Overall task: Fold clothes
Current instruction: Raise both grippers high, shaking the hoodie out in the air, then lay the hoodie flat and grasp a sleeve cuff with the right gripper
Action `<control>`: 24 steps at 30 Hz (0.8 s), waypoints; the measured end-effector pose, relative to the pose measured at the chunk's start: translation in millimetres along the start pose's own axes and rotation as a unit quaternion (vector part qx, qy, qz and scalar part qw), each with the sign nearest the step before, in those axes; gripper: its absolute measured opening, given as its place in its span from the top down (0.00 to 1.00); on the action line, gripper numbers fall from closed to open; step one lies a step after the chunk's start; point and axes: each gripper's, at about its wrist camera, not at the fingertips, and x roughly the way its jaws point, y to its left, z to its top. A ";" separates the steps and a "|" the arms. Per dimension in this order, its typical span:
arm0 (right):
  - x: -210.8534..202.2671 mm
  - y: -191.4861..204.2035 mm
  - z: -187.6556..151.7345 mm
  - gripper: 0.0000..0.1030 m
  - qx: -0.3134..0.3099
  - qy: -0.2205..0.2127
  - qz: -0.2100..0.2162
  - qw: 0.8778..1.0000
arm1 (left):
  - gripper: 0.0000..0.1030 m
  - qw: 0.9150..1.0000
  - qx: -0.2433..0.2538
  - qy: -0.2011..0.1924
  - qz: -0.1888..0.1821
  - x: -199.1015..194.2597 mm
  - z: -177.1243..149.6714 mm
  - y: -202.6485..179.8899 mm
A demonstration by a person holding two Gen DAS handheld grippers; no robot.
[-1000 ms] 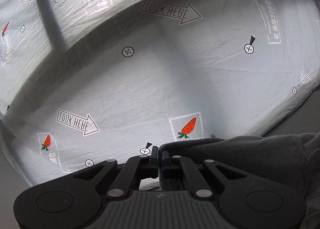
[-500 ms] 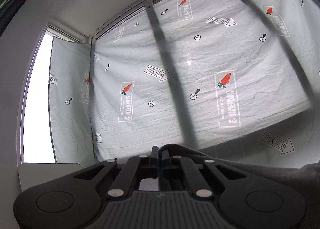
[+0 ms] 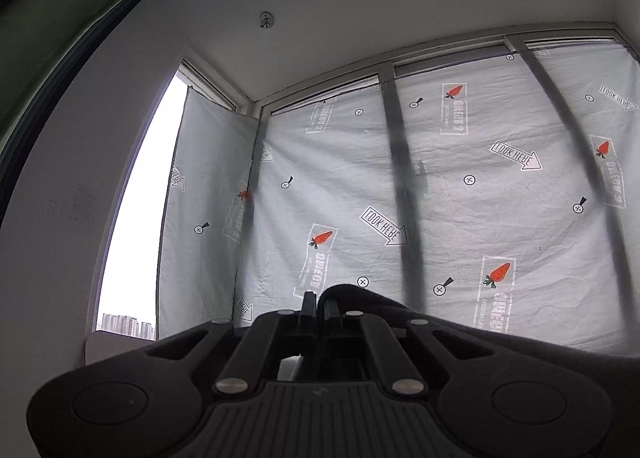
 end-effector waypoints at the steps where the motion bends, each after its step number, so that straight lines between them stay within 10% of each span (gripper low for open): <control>1: -0.7 3.9 -10.5 0.93 0.005 0.014 0.008 1.000 | 0.96 1.000 0.005 0.021 -0.001 -1.1 -6.8 2.1; 7: 4.8 53.6 -102.4 0.93 -0.005 0.120 0.061 0.991 | 0.96 0.977 0.064 0.202 0.003 1.7 -99.6 13.9; 18: 94.2 172.3 -230.8 0.93 -0.022 0.222 0.145 0.964 | 0.91 0.951 0.104 0.285 0.057 87.0 -242.2 2.0; 20: 111.5 193.6 -272.3 0.90 -0.034 0.293 0.189 0.937 | 0.81 0.935 0.140 0.319 0.070 121.1 -284.2 -12.1; 24: 102.8 219.6 -345.2 0.53 -0.090 0.405 0.245 0.876 | 0.64 0.883 0.098 0.457 0.045 163.5 -354.1 -9.3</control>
